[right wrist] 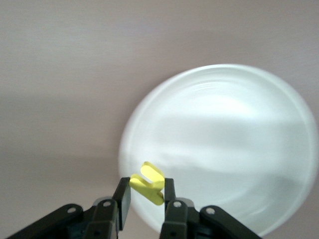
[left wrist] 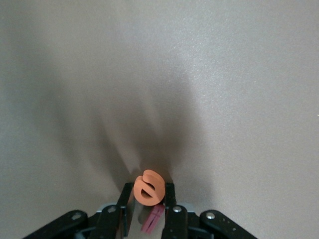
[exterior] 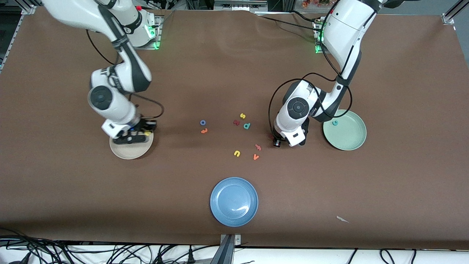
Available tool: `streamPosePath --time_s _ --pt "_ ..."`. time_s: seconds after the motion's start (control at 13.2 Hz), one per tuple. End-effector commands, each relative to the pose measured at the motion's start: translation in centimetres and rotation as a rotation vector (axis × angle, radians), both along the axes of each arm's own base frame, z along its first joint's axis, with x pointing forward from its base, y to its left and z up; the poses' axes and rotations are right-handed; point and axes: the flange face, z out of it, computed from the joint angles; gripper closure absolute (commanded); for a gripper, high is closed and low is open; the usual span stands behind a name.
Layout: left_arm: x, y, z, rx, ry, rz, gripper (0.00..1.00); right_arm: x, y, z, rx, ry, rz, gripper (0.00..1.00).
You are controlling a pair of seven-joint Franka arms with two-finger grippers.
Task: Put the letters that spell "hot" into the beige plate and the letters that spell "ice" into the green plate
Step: 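Drop the orange letter on the green plate while the right gripper drops yellow 2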
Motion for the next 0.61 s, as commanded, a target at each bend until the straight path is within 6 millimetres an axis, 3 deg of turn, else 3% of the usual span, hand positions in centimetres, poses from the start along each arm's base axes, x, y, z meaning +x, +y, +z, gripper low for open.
streamPosePath --time_s 0.0,0.08,0.15,0.23,0.38,0.46,0.53 --pt "0.9 0.2 1.3 0.014 -0.031 -0.099 1.0 0.0 -3.1 -0.2 0.007 0.014 0.065 0.79" --pt "1.4 1.1 2.6 0.016 -0.027 -0.13 1.0 0.0 -3.2 -0.4 0.007 0.014 0.062 0.53" --pt "1.8 2.4 3.8 0.02 -0.004 -0.162 1.0 0.0 -3.4 -0.7 0.008 0.019 0.058 0.5" --pt "2.0 3.1 5.5 0.016 0.01 -0.214 1.0 -0.1 -3.4 -0.7 0.008 0.021 0.049 0.39" --pt "2.9 6.6 8.5 -0.046 0.069 -0.32 1.0 -0.2 -3.1 -0.8 0.008 0.028 0.018 0.38" --pt "3.0 8.9 9.7 -0.078 0.109 -0.397 1.0 -0.5 -2.1 -0.8 0.01 0.03 -0.027 0.38" --pt "2.8 11.4 10.3 -0.089 0.173 -0.479 1.0 -0.9 0.2 -0.7 0.019 0.033 -0.078 0.38"
